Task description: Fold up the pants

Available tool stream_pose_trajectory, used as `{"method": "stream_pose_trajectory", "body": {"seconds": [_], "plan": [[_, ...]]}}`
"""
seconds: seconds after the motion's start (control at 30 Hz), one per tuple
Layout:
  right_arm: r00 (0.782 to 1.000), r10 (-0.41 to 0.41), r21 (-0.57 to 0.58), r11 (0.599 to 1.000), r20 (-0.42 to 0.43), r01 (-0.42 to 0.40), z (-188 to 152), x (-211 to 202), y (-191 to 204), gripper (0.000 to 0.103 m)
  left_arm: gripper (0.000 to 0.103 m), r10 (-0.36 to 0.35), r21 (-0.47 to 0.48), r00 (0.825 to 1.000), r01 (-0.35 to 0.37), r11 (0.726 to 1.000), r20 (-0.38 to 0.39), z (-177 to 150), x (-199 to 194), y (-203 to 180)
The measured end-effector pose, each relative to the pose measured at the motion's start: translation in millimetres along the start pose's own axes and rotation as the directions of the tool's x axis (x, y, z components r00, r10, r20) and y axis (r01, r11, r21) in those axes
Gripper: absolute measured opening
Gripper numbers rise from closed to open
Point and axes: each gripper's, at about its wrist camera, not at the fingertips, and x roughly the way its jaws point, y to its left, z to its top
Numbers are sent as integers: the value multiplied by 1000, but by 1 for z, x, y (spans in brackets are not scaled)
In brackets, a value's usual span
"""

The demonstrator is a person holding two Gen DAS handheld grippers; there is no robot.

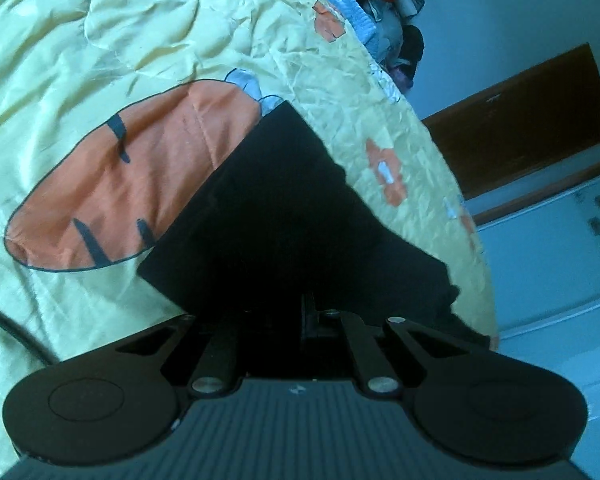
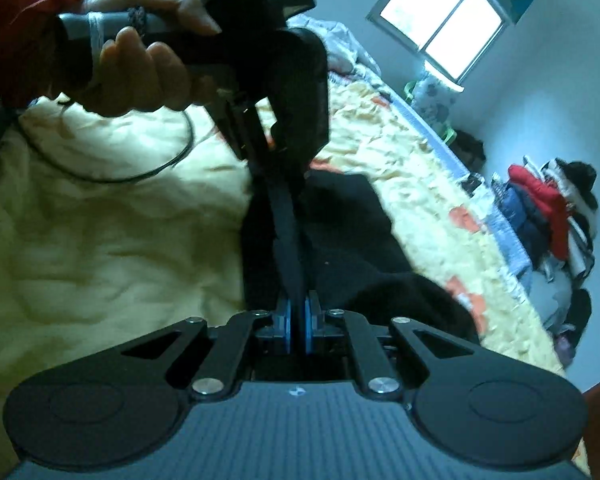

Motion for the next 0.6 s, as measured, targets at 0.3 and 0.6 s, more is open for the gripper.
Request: {"method": "stream_pose_trajectory", "body": {"seconds": [0.3, 0.6], "plan": [[999, -25, 100, 995, -31, 28, -8, 13, 13, 10, 34, 126, 196, 987, -144, 970, 103, -20, -6, -17], [991, -126, 354, 926, -44, 134, -50, -70, -16, 30, 38, 167, 190, 978, -188, 963, 124, -28, -33, -15]]}}
